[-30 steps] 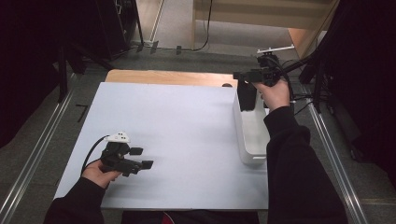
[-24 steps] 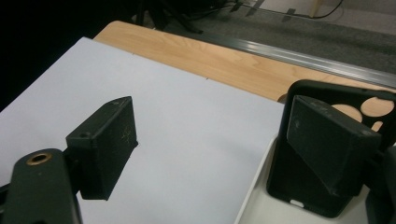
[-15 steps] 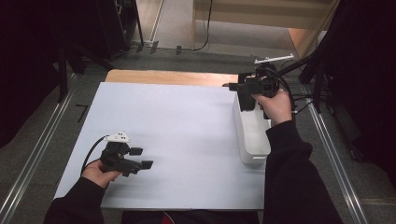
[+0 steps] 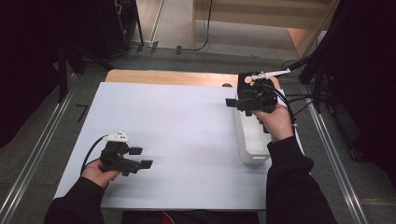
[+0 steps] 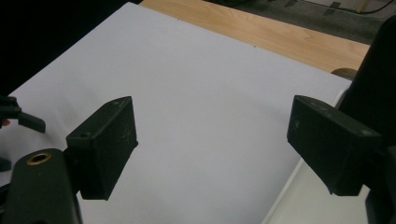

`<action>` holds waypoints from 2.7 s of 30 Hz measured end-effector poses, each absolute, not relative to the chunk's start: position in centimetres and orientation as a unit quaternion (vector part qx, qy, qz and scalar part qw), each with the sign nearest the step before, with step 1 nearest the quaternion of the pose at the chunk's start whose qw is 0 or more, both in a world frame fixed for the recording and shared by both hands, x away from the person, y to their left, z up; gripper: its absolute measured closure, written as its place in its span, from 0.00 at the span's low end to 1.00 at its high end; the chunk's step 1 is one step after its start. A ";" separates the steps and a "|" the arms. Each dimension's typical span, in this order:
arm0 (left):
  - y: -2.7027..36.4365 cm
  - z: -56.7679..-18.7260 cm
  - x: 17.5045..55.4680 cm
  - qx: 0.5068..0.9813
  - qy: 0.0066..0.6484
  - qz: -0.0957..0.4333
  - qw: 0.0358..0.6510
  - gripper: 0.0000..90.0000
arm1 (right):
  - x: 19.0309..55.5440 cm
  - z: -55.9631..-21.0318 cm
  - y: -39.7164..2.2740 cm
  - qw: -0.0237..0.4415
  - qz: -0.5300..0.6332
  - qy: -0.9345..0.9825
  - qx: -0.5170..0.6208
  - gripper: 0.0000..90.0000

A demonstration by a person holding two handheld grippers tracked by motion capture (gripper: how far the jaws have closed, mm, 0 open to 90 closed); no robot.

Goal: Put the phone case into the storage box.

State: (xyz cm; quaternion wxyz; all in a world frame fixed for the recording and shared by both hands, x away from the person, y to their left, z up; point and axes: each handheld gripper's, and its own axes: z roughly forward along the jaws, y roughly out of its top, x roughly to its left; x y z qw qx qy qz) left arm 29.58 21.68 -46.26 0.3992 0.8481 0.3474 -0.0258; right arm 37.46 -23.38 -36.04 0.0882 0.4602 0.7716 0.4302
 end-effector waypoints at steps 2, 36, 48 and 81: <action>21.7 -46.3 29.7 0.847 0.347 -0.026 0.401 0.25 | 37.1 -36.3 -23.3 0.091 0.428 0.777 0.452 0.20; 21.6 -46.0 29.5 0.851 0.337 -0.026 0.401 0.25 | 32.3 -39.2 -22.2 0.077 0.454 0.794 0.397 0.23; 21.7 -45.9 29.5 0.851 0.335 -0.026 0.402 0.25 | 30.7 -41.3 -21.1 0.062 0.447 0.803 0.390 0.23; 21.6 -45.9 29.4 0.850 0.336 -0.026 0.404 0.25 | 25.6 -44.6 -20.1 0.062 0.439 0.820 0.361 0.23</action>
